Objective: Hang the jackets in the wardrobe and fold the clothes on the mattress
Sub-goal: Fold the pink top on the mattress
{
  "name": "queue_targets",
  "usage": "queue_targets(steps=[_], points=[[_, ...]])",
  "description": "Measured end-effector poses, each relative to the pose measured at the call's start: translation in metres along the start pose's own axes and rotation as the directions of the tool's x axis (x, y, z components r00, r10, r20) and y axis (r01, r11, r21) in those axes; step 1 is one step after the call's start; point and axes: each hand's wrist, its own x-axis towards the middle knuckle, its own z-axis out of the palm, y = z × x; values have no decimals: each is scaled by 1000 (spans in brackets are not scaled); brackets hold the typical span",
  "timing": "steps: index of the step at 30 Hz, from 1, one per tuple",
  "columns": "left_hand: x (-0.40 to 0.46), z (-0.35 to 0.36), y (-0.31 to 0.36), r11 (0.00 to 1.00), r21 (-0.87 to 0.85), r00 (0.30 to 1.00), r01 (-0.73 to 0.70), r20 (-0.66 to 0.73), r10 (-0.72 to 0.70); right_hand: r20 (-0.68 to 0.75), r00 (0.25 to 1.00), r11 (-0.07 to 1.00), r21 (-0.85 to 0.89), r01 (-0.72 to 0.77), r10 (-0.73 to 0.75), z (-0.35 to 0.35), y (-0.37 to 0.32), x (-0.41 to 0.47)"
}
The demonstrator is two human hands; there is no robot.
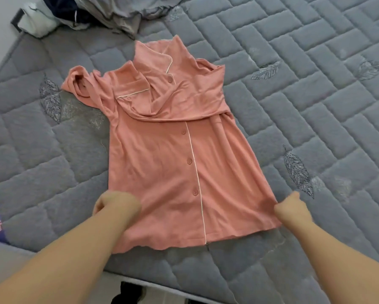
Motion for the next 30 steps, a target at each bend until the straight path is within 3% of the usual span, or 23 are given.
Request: queue_targets(steps=[2, 4, 5, 8, 10, 12, 15, 17, 19, 21, 26, 28, 30], points=[[-4, -30, 19, 985, -147, 942, -86, -335, 33, -118, 980, 982, -115, 147, -161, 4, -13, -6], [2, -47, 32, 911, -328, 803, -250, -596, 6, -174, 894, 903, -208, 376, -413, 14, -42, -13], [9, -53, 35, 875, -374, 793, -307, -609, 18, -156, 841, 849, -219, 481, -517, 20, -60, -17], [35, -63, 35, 786, -522, 873, -332, -485, 47, -46, 737, 727, -214, 652, -675, 41, -120, -27], [52, -78, 29, 671, -650, 839, -358, -538, -74, -36, 673, 661, -240, 711, -738, 51, -153, -21], [67, -105, 17, 416, -802, 795, -429, -554, -248, -69, 634, 626, -271, 732, -770, 49, -182, 0], [95, -151, -2, -209, -868, 853, -450, -350, -386, -148, 602, 610, -358, 707, -784, 39, -205, 45], [108, -178, -9, -555, -739, 914, -382, -212, -347, -211, 542, 577, -406, 708, -813, 44, -208, 64], [107, -198, -14, -731, -640, 971, -239, -135, -199, -255, 499, 560, -400, 725, -828, 54, -207, 73], [100, -216, -16, -751, -645, 987, -141, -147, -59, -281, 481, 555, -345, 757, -830, 58, -207, 77], [47, -320, 29, -776, -601, 928, -193, -369, 54, -349, 438, 529, -233, 816, -829, 53, -205, 76], [7, -374, 65, -790, -599, 827, -129, -505, 248, -361, 427, 519, -215, 827, -829, 54, -202, 77], [-34, -415, 96, -741, -661, 623, -119, -630, 463, -362, 418, 506, -193, 841, -833, 55, -202, 79]])
